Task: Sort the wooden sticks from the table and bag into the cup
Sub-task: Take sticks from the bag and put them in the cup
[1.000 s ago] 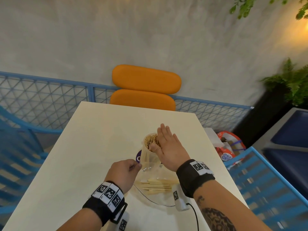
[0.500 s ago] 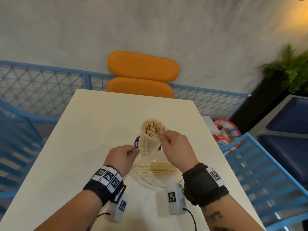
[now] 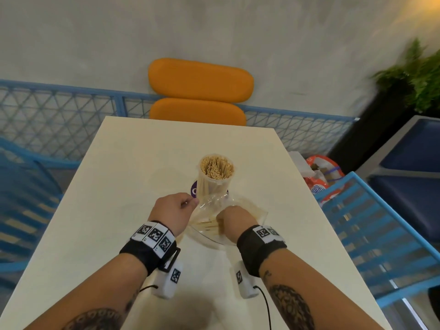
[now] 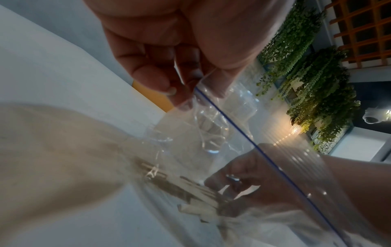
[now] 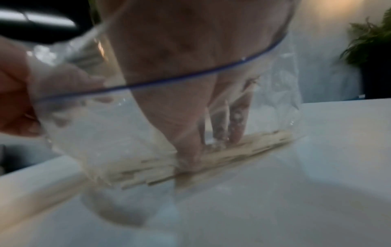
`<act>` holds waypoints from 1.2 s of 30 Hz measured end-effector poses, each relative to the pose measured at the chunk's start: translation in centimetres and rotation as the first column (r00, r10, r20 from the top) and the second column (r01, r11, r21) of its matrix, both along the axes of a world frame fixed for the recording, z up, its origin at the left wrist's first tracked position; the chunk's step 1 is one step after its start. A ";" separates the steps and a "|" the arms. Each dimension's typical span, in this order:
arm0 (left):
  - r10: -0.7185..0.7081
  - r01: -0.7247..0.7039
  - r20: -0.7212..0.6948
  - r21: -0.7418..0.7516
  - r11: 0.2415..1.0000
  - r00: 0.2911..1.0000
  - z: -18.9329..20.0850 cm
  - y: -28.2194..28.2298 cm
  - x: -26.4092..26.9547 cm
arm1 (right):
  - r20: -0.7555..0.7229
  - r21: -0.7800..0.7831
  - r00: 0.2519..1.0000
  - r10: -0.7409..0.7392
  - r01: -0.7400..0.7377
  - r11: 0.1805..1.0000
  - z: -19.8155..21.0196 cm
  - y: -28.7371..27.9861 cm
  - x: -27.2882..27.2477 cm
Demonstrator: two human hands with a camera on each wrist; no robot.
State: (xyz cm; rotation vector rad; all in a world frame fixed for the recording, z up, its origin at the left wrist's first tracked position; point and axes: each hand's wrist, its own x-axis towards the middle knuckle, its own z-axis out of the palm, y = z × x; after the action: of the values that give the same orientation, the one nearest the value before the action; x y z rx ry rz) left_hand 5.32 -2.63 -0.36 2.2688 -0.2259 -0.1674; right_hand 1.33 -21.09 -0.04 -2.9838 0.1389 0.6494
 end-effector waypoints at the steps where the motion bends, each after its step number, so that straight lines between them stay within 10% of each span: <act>1: -0.004 0.004 0.005 0.002 1.000 1.000 0.0 0.0 0.1 | -0.004 -0.018 1.000 0.001 -0.001 1.000 0.1 -0.1 0.2; 15: -0.014 0.014 0.011 0.049 0.999 1.000 0.5 0.1 0.8 | 0.175 -0.154 0.982 0.068 -0.041 0.987 1.7 -0.4 -1.7; 22: -0.023 0.022 0.006 0.063 0.998 1.000 0.7 0.1 1.1 | 0.211 0.215 0.973 -0.097 0.050 0.975 4.6 -2.3 -2.4; 27: -0.022 0.022 0.009 0.077 0.997 1.000 0.8 -0.2 1.2 | 0.232 0.654 0.917 -0.325 0.100 0.750 6.9 -2.9 -2.3; 36: -0.025 0.026 -0.002 0.037 0.999 1.000 0.6 -0.3 0.9 | 0.204 0.881 0.852 -0.482 0.055 0.470 7.7 -1.7 -2.2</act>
State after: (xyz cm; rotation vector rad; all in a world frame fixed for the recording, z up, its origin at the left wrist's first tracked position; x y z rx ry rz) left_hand 6.20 -2.91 0.22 2.3037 -0.2531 -0.1878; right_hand -0.85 -22.83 7.71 -1.9521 0.1955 -0.0512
